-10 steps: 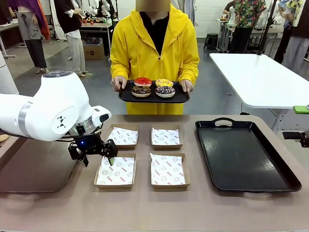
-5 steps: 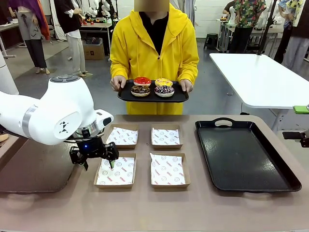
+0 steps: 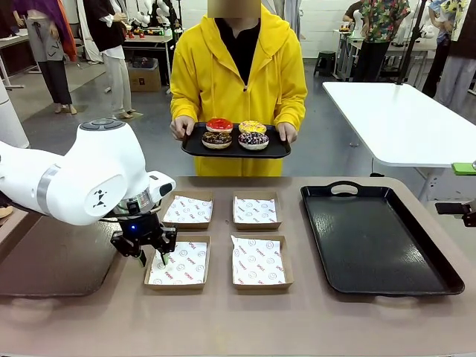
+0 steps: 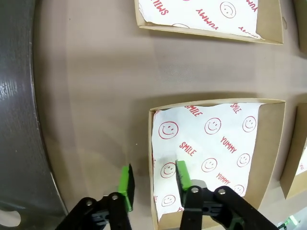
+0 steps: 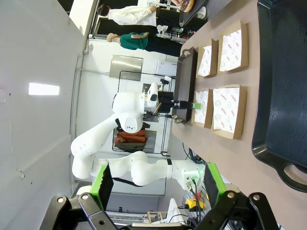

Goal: Individually package the donuts and arrange them on the tray.
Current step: Pick up one Paper togo box.

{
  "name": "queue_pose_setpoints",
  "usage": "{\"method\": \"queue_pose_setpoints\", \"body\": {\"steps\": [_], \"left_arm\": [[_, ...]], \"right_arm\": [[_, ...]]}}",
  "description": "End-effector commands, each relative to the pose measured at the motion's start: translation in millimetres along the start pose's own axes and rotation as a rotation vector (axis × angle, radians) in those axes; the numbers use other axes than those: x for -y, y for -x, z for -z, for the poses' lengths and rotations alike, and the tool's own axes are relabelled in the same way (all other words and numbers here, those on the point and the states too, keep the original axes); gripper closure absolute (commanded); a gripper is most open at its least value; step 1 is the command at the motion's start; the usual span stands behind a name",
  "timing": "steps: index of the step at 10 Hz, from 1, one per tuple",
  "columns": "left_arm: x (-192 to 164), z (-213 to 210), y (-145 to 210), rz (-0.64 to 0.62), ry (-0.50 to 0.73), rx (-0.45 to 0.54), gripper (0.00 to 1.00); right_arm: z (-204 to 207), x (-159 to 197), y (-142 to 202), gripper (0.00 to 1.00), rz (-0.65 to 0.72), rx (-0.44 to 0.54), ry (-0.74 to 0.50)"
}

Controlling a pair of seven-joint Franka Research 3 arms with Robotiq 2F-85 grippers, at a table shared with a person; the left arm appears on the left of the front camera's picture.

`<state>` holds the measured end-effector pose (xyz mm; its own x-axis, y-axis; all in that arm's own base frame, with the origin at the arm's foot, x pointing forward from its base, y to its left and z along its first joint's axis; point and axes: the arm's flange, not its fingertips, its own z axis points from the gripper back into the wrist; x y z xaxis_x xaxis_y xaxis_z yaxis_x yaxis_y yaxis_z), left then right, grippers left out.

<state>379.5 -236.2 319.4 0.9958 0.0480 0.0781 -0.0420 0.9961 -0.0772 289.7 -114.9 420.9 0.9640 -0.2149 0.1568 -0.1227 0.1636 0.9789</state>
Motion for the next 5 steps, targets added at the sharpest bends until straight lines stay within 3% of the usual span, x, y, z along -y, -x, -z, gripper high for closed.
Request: {"method": "queue_pose_setpoints", "body": {"steps": [1,2,5], "left_arm": [[4.5,1.7,-3.9,0.010,-0.018,0.017,0.92],[4.6,1.9,-4.6,0.011,-0.020,0.014,1.00],[4.7,1.1,-5.3,0.012,-0.025,0.016,1.00]], "right_arm": [[-0.1,-0.6,-1.1,0.00,-0.009,0.009,-0.022],[-0.1,-0.6,-1.1,0.00,-0.009,0.009,-0.022],[-0.1,-0.6,-1.1,0.00,-0.009,0.009,-0.022]]}}
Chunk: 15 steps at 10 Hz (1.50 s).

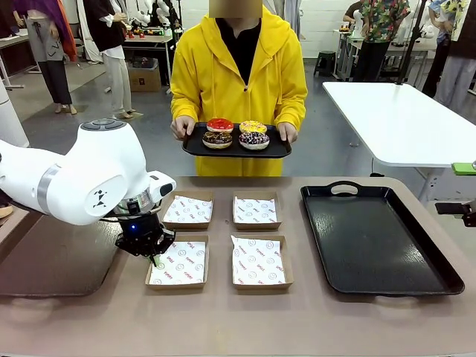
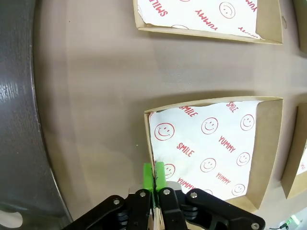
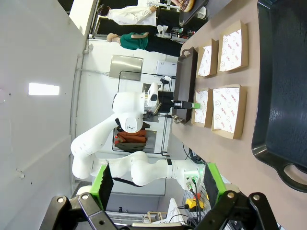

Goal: Individually package the donuts and arrange them on the tray.
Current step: Pick up one Paper togo box.

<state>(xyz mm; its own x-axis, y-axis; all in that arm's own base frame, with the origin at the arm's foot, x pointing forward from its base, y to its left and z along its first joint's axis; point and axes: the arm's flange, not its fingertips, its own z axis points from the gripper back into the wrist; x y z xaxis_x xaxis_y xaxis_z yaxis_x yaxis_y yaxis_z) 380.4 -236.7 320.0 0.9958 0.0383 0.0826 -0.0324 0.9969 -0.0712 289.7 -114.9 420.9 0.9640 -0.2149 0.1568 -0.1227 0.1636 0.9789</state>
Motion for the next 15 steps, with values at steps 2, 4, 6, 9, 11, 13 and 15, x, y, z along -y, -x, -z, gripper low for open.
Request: {"method": "queue_pose_setpoints", "body": {"steps": [2,4,6,9,11,13,15], "left_arm": [[4.6,-1.3,-5.6,0.002,-0.027,0.020,1.00],[9.2,-16.3,-9.4,-0.003,-0.042,0.018,1.00],[18.0,-73.1,-17.9,0.033,-0.063,0.011,1.00],[26.5,-146.1,-54.3,0.016,-0.060,0.054,1.00],[30.7,-171.7,-96.9,0.058,-0.041,0.058,1.00],[28.2,-172.8,-138.1,0.089,-0.038,0.045,1.00],[21.7,-163.1,-170.0,0.085,-0.012,0.007,1.00]], "right_arm": [[-0.1,-0.6,-1.2,0.00,-0.009,0.009,-0.022],[-0.1,-0.6,-1.2,0.00,-0.009,0.009,-0.022],[-0.1,-0.6,-1.2,0.00,-0.009,0.009,-0.022],[-0.1,-0.6,-1.2,0.00,-0.009,0.009,-0.022],[-0.1,-0.6,-1.2,0.00,-0.009,0.009,-0.022],[-0.1,-0.6,-1.2,0.00,-0.009,0.009,-0.022],[-0.1,-0.6,-1.2,0.00,-0.009,0.009,-0.022]]}}
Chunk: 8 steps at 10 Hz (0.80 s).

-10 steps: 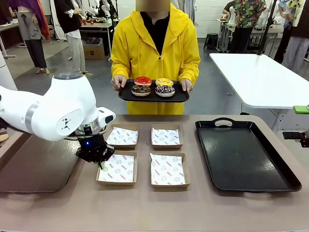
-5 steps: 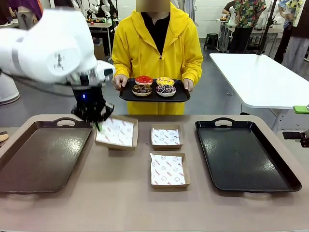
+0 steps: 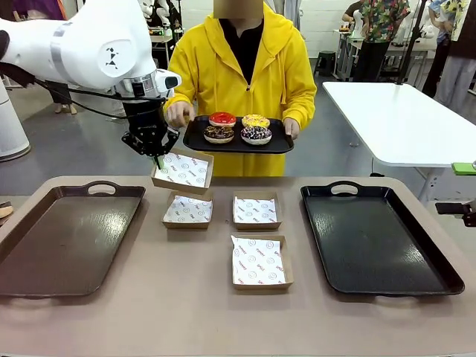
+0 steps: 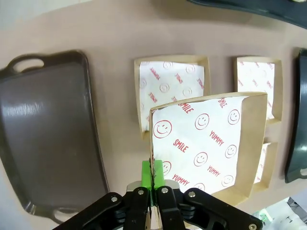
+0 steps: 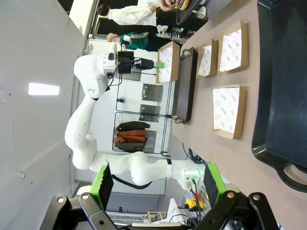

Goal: Individually package the donuts and arrange them on the tray.
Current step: Pick up one Paper togo box, then place the picked Paper togo box on the Handle tray while simultaneously picking up another Paper togo box from the table with the other hand.

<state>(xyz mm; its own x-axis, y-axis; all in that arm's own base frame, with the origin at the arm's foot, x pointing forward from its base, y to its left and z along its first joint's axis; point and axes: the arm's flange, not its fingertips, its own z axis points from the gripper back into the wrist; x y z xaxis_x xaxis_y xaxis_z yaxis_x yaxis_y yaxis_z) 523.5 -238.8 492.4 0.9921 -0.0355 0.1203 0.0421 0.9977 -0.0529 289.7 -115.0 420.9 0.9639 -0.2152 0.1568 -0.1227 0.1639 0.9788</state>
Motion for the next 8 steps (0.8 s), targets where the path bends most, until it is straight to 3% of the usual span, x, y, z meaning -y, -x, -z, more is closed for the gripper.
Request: {"method": "queue_pose_setpoints", "body": {"steps": [1,8], "left_arm": [[-2.3,1.9,-22.8,-0.001,0.006,-0.017,1.00],[-4.1,7.7,-14.1,-0.004,0.006,-0.008,1.00]], "right_arm": [[0.0,-0.6,-1.2,0.00,-0.010,0.009,-0.023],[0.0,-0.6,-1.2,0.00,-0.010,0.009,-0.023]]}}
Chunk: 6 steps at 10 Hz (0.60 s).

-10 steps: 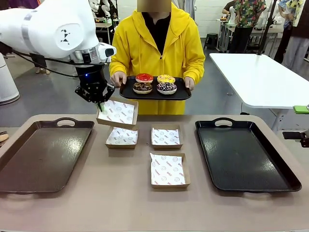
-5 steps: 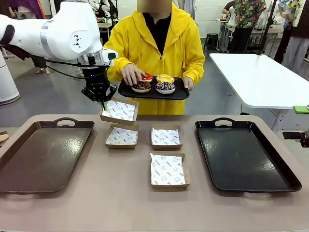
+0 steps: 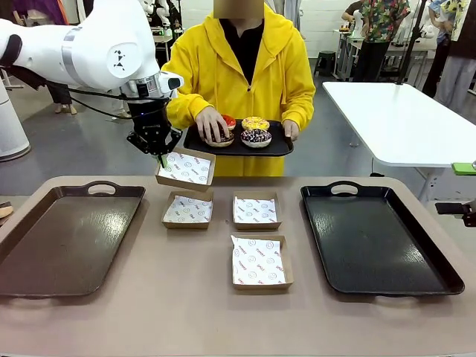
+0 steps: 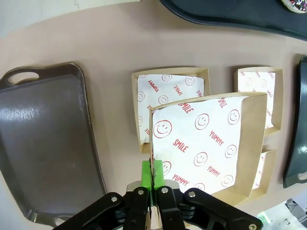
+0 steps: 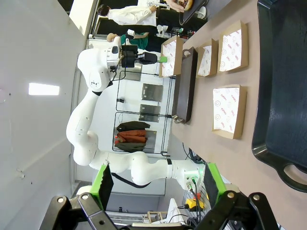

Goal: Individually package the donuts and arrange them on the tray.
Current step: Place the picked Paper togo box on the Handle tray while simultaneously picking up another Paper togo box from the table with the other hand.

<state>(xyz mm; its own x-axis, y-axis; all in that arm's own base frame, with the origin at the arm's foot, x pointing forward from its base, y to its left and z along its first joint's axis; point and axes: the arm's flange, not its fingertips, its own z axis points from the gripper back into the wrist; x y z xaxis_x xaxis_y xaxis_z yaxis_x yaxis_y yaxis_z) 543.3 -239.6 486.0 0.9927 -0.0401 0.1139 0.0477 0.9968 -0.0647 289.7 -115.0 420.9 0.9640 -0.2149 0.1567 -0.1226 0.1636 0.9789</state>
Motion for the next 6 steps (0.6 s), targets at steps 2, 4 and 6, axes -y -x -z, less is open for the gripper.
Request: {"method": "queue_pose_setpoints", "body": {"steps": [2,4,6], "left_arm": [[-3.7,-1.0,4.9,-0.009,-0.006,-0.001,1.00],[-3.7,-1.0,4.9,-0.009,-0.006,-0.001,1.00],[-3.7,-1.0,4.9,-0.009,-0.006,-0.001,1.00]], "right_arm": [[-0.1,-0.5,-1.2,0.00,-0.010,0.009,-0.022],[-0.1,-0.5,-1.2,0.00,-0.010,0.009,-0.022],[-0.1,-0.5,-1.2,0.00,-0.010,0.009,-0.022]]}}
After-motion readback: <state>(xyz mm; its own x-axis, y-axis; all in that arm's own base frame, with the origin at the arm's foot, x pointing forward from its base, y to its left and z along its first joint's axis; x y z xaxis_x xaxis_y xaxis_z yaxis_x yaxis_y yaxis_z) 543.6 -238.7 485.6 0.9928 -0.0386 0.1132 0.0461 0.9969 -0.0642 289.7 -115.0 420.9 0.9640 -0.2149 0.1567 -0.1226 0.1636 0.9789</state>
